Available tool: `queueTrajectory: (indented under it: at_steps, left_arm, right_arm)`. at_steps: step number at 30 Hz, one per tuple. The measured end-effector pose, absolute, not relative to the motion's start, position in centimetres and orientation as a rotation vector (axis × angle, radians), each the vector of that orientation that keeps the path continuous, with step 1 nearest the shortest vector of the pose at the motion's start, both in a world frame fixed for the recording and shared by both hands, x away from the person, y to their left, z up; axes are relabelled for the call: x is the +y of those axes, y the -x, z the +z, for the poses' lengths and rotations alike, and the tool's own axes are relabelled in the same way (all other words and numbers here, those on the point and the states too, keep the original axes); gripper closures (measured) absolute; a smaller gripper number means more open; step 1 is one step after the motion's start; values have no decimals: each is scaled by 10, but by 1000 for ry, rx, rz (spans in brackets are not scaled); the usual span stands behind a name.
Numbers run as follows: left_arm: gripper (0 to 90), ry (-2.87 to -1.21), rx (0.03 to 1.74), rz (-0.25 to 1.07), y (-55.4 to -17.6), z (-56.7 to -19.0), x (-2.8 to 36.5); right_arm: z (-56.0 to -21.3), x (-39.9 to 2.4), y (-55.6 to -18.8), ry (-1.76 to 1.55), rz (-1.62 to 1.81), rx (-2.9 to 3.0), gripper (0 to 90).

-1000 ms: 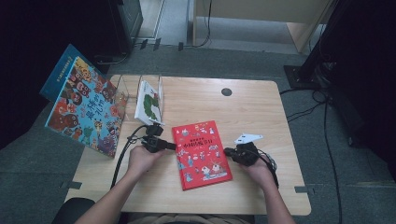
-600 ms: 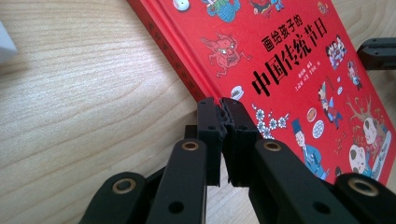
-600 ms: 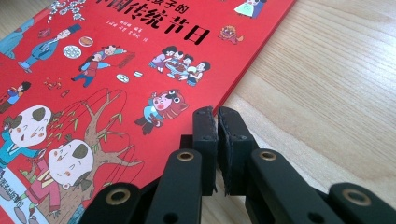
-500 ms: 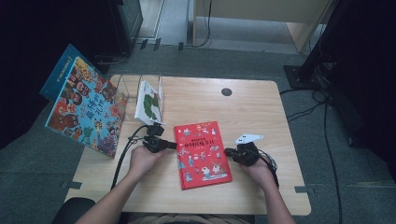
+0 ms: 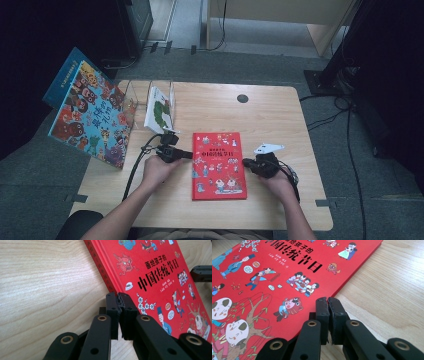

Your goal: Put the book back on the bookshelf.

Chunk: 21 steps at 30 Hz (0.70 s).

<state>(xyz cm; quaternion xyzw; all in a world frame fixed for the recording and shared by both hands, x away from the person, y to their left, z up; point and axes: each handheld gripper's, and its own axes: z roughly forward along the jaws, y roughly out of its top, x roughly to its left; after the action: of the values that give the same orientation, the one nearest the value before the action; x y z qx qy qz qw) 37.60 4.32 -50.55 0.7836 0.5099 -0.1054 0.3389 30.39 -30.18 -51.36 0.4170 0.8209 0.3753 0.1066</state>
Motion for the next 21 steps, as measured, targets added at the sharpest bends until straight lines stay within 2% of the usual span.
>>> queueTrajectory:
  at_steps: [16,21]
  left_arm:
    - [822,-2083,1270,-251,-369,-494,41]
    - [807,-2059,1282,-269,-363,-492,44]
  right_arm:
    - [-508,-303,-302,-1240,1122,2369,795]
    - [-507,-301,-299,-1227,1131,2366,721]
